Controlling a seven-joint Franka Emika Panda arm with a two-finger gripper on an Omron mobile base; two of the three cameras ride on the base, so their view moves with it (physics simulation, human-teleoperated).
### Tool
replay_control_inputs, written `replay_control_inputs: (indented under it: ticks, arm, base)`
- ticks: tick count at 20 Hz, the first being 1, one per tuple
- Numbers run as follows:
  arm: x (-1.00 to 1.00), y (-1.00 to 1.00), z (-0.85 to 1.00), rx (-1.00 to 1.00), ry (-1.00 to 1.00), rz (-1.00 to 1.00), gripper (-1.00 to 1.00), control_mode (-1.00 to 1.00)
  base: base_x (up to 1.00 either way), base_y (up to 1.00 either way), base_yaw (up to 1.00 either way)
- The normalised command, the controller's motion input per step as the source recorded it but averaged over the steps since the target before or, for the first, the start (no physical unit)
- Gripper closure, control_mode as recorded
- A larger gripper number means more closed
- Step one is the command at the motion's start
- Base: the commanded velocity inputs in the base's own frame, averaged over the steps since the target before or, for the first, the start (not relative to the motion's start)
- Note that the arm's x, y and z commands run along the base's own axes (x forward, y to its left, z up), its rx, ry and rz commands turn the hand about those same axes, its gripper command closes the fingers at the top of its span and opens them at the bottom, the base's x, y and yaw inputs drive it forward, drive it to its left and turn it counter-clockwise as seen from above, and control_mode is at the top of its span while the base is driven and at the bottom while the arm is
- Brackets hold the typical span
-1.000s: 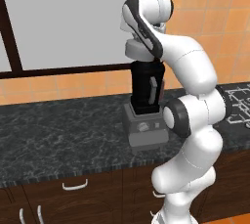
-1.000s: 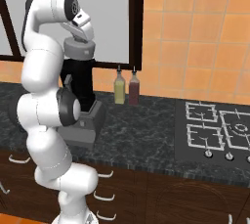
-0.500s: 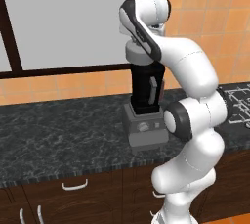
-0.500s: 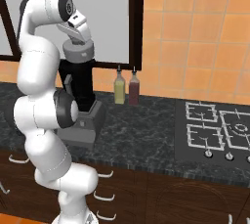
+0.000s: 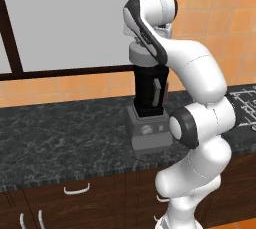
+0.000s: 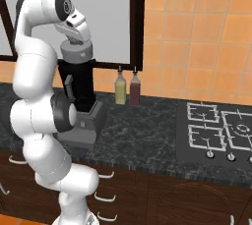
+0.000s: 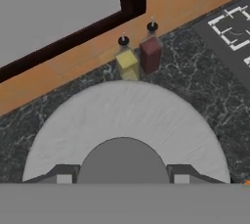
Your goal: Close the lid blender by securely placing the lid on top.
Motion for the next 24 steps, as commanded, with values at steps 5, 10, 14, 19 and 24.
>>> replay_control_inputs:
  ticks: [5,10,14,19,24]
  arm:
    - [-0.47,0.00,0.22,0.00,0.10,0.03,1.00,-1.00]
    - [-0.75,-0.09,-0.11,-0.01,0.01,0.03,1.00,-1.00]
    - [-0.20,-0.08,-0.24,-0.03,-0.03,0.02,1.00,-1.00]
    - [0.23,-0.07,-0.07,-0.01,-0.13,0.00,1.00,-1.00]
    - [0.42,-0.15,0.00,0.00,-0.09,0.00,1.00,-1.00]
  base:
    - [0.00,0.00,0.00]
    - [0.00,0.00,0.00]
    - [0.00,0.00,0.00]
    - [0.00,0.00,0.00]
    - [0.00,0.00,0.00]
